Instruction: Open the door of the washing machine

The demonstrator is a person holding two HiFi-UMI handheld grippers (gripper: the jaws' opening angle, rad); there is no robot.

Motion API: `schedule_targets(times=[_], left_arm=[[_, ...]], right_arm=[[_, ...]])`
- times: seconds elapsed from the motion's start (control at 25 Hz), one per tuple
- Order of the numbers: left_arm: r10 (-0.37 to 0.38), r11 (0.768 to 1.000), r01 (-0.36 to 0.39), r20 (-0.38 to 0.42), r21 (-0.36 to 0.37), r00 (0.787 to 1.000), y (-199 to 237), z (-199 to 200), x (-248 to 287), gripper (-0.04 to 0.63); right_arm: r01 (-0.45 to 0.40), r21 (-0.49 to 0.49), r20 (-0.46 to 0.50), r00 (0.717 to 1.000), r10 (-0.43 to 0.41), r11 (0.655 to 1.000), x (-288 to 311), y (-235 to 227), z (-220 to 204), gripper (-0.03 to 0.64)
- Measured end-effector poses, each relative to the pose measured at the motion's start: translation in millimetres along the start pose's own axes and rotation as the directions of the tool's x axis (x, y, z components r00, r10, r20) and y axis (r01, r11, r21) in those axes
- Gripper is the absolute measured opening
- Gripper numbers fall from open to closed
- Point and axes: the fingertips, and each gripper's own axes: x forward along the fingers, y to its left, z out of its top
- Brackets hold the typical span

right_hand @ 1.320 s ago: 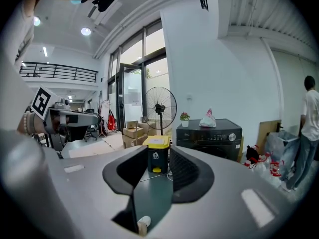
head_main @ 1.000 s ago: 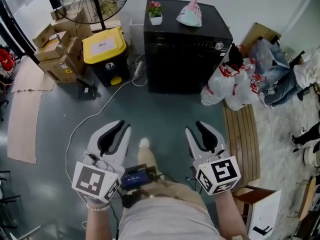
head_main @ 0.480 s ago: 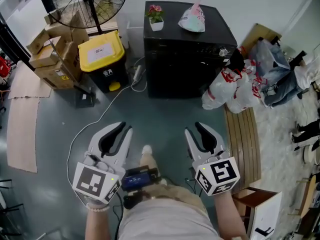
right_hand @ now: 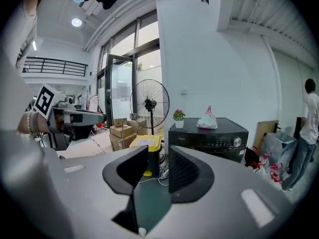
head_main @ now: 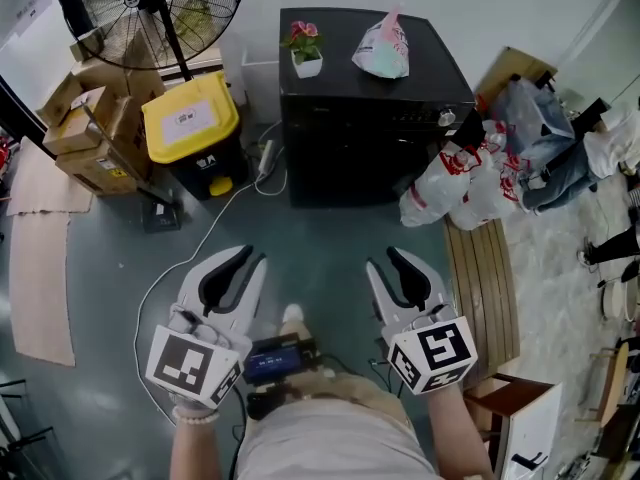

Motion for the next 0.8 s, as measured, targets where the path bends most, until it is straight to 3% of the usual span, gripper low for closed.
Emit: schedule_targets(times=[0.8], left_arm=[[-0.092, 0.996, 0.092, -0.031, -0.002, 0.995, 83.6, 2.1, 75.0, 0.064]], right_arm=[[0.085, 0.027, -0.030, 0.996, -0.084, 0.996, 91.6, -31.9, 21.3, 0.120]])
